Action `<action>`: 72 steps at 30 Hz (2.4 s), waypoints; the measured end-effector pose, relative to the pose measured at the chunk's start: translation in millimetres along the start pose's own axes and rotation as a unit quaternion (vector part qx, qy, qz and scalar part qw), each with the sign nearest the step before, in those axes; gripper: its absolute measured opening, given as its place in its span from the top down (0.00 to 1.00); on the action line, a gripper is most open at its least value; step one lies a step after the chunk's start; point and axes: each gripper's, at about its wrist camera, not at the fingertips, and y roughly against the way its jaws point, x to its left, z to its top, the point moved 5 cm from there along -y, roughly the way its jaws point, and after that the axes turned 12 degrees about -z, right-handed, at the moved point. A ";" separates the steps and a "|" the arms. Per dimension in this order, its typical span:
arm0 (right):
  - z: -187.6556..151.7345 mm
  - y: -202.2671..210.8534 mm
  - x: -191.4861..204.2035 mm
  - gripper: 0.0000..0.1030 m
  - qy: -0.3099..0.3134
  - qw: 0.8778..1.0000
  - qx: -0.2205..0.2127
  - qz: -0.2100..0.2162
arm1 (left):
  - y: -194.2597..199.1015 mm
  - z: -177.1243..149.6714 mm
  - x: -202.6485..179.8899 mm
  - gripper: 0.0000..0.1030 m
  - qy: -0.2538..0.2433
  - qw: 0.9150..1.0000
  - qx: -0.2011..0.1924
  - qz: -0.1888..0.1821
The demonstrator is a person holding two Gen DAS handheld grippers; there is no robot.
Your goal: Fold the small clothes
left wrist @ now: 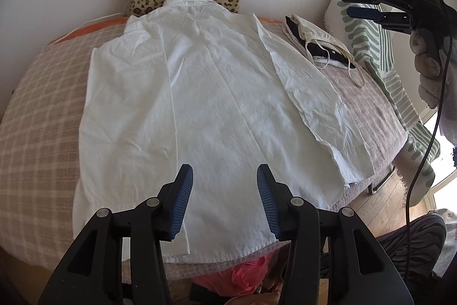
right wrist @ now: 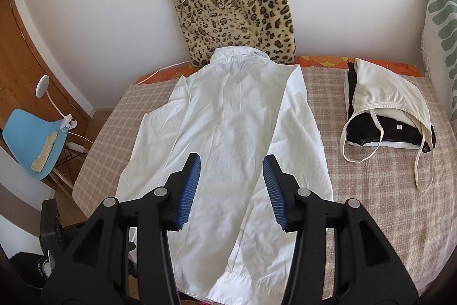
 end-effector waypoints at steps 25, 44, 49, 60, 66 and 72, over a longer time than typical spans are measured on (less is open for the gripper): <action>27.4 -134.7 239.7 0.40 0.111 0.986 0.090 0.089 | 31.7 -65.0 156.0 0.54 0.217 0.974 -0.007 -0.066; 37.7 -292.9 347.1 0.40 0.170 0.964 0.197 -0.055 | 13.4 -63.0 163.0 0.91 0.244 0.954 -0.033 -0.173; 33.0 -320.9 359.8 0.40 0.174 0.960 0.204 -0.085 | 11.3 -60.8 159.5 0.92 0.238 0.954 -0.038 -0.177; 27.2 -343.7 360.0 0.56 0.189 0.952 0.213 -0.110 | 5.5 -52.4 148.9 0.94 0.216 0.960 -0.037 -0.172; 33.8 -338.3 333.0 0.92 0.158 0.961 0.211 -0.082 | 5.5 -43.4 139.8 0.95 0.207 0.963 -0.043 -0.168; 55.0 -304.8 306.8 0.94 0.103 0.977 0.184 -0.014 | 16.6 -26.4 116.5 0.96 0.171 0.968 -0.061 -0.175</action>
